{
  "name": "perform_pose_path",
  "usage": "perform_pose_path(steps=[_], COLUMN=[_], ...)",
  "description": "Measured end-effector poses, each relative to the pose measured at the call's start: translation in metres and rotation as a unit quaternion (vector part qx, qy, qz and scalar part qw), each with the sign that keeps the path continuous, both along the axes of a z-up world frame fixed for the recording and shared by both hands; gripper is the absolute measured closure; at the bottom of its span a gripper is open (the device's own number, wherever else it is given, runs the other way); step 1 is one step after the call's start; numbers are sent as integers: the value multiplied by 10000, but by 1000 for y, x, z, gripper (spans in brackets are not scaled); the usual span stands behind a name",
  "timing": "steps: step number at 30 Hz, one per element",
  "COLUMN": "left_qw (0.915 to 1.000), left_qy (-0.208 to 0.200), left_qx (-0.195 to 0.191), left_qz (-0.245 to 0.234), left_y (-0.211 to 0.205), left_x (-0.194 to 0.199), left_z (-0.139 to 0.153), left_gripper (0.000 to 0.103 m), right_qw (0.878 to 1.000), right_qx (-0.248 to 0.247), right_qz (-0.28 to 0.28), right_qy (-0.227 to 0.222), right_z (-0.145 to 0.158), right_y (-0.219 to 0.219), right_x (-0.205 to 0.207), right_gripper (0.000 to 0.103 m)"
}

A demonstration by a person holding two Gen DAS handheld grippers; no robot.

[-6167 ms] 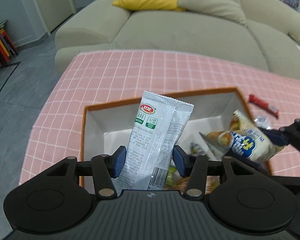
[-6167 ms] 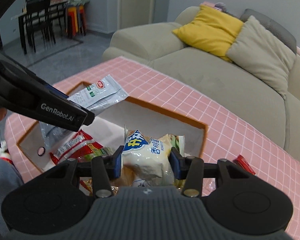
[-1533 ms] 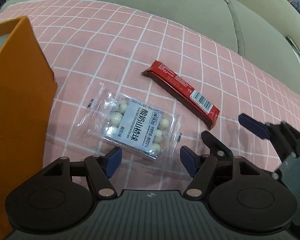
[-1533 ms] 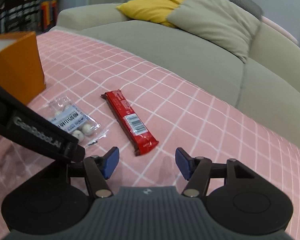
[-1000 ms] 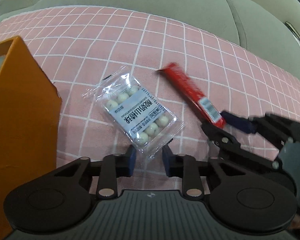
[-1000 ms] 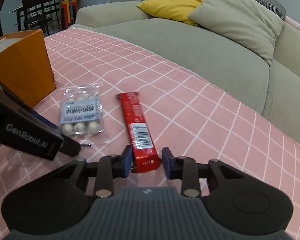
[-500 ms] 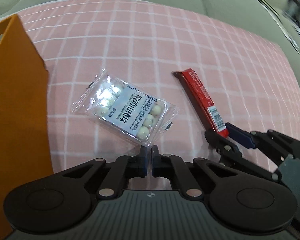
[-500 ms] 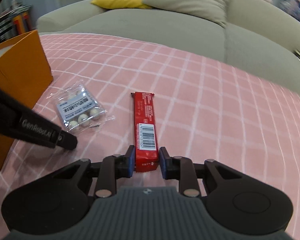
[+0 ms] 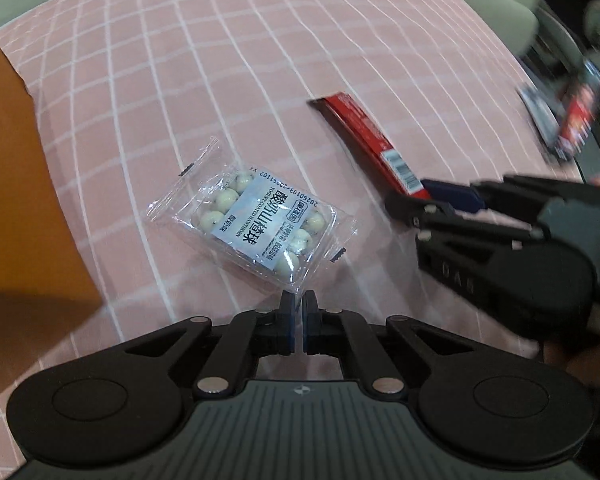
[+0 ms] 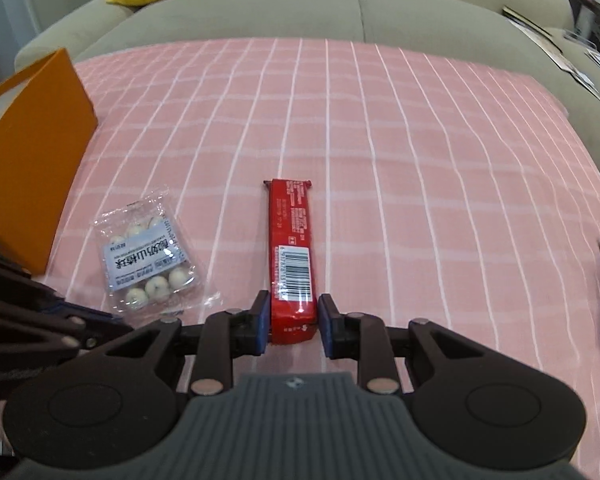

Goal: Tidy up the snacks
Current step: 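Grasp the clear pack of white candy balls with the left tool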

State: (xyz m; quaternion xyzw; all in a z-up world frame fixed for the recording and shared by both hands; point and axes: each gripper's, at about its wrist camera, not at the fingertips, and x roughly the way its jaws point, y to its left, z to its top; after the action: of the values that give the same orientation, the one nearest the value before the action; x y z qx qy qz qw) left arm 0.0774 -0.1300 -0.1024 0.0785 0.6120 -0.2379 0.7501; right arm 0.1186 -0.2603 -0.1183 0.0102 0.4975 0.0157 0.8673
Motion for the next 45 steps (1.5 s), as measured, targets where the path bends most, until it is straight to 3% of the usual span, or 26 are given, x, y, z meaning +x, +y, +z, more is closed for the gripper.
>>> perform_pose_path(steps=[6, 13, 14, 16, 18, 20, 22, 24, 27, 31, 36, 45], left_qw=[9979, 9997, 9998, 9999, 9997, 9986, 9964, 9943, 9932, 9901, 9815, 9716], left_qy=[116, 174, 157, 22, -186, -388, -626, -753, -678, -559, -547, -566], left_qx=[79, -110, -123, -106, -108, -166, -247, -290, -91, 59, 255, 431], left_qz=[-638, -135, -67, 12, 134, 304, 512, 695, 942, 1285, 1818, 2256], left_y=[17, 34, 37, 41, 43, 44, 44, 42, 30, 26, 20, 14], left_x=[-22, -11, -12, -14, -15, -15, -12, -9, 3, 14, 13, 21], left_z=[-1, -3, 1, 8, 17, 24, 33, 38, 34, 25, 11, 1], left_gripper=[100, 92, 88, 66, 52, 44, 26, 19, 18, 18, 18, 14], right_qw=[9996, 9994, 9995, 9995, 9995, 9994, 9992, 9989, 9986, 9977, 9972, 9962], right_qx=[111, 103, 94, 135, 242, 321, 388, 405, 284, 77, -34, -181], right_qz=[-129, -84, -60, -19, -1, -15, -29, -22, 81, 315, 435, 651], right_qy=[243, 332, 310, 284, 210, 91, -57, -233, -432, -602, -606, -553], right_z=[2, -2, -2, -1, 1, 4, 8, 11, 14, 15, 9, -6], right_y=[6, 11, 12, 13, 11, 11, 7, 5, 5, 7, 11, 18], right_x=[-34, -44, -44, -44, -45, -45, -46, -47, -46, -46, -41, -34], right_gripper=[81, 79, 77, 71, 63, 60, 51, 46, 40, 40, 40, 40])
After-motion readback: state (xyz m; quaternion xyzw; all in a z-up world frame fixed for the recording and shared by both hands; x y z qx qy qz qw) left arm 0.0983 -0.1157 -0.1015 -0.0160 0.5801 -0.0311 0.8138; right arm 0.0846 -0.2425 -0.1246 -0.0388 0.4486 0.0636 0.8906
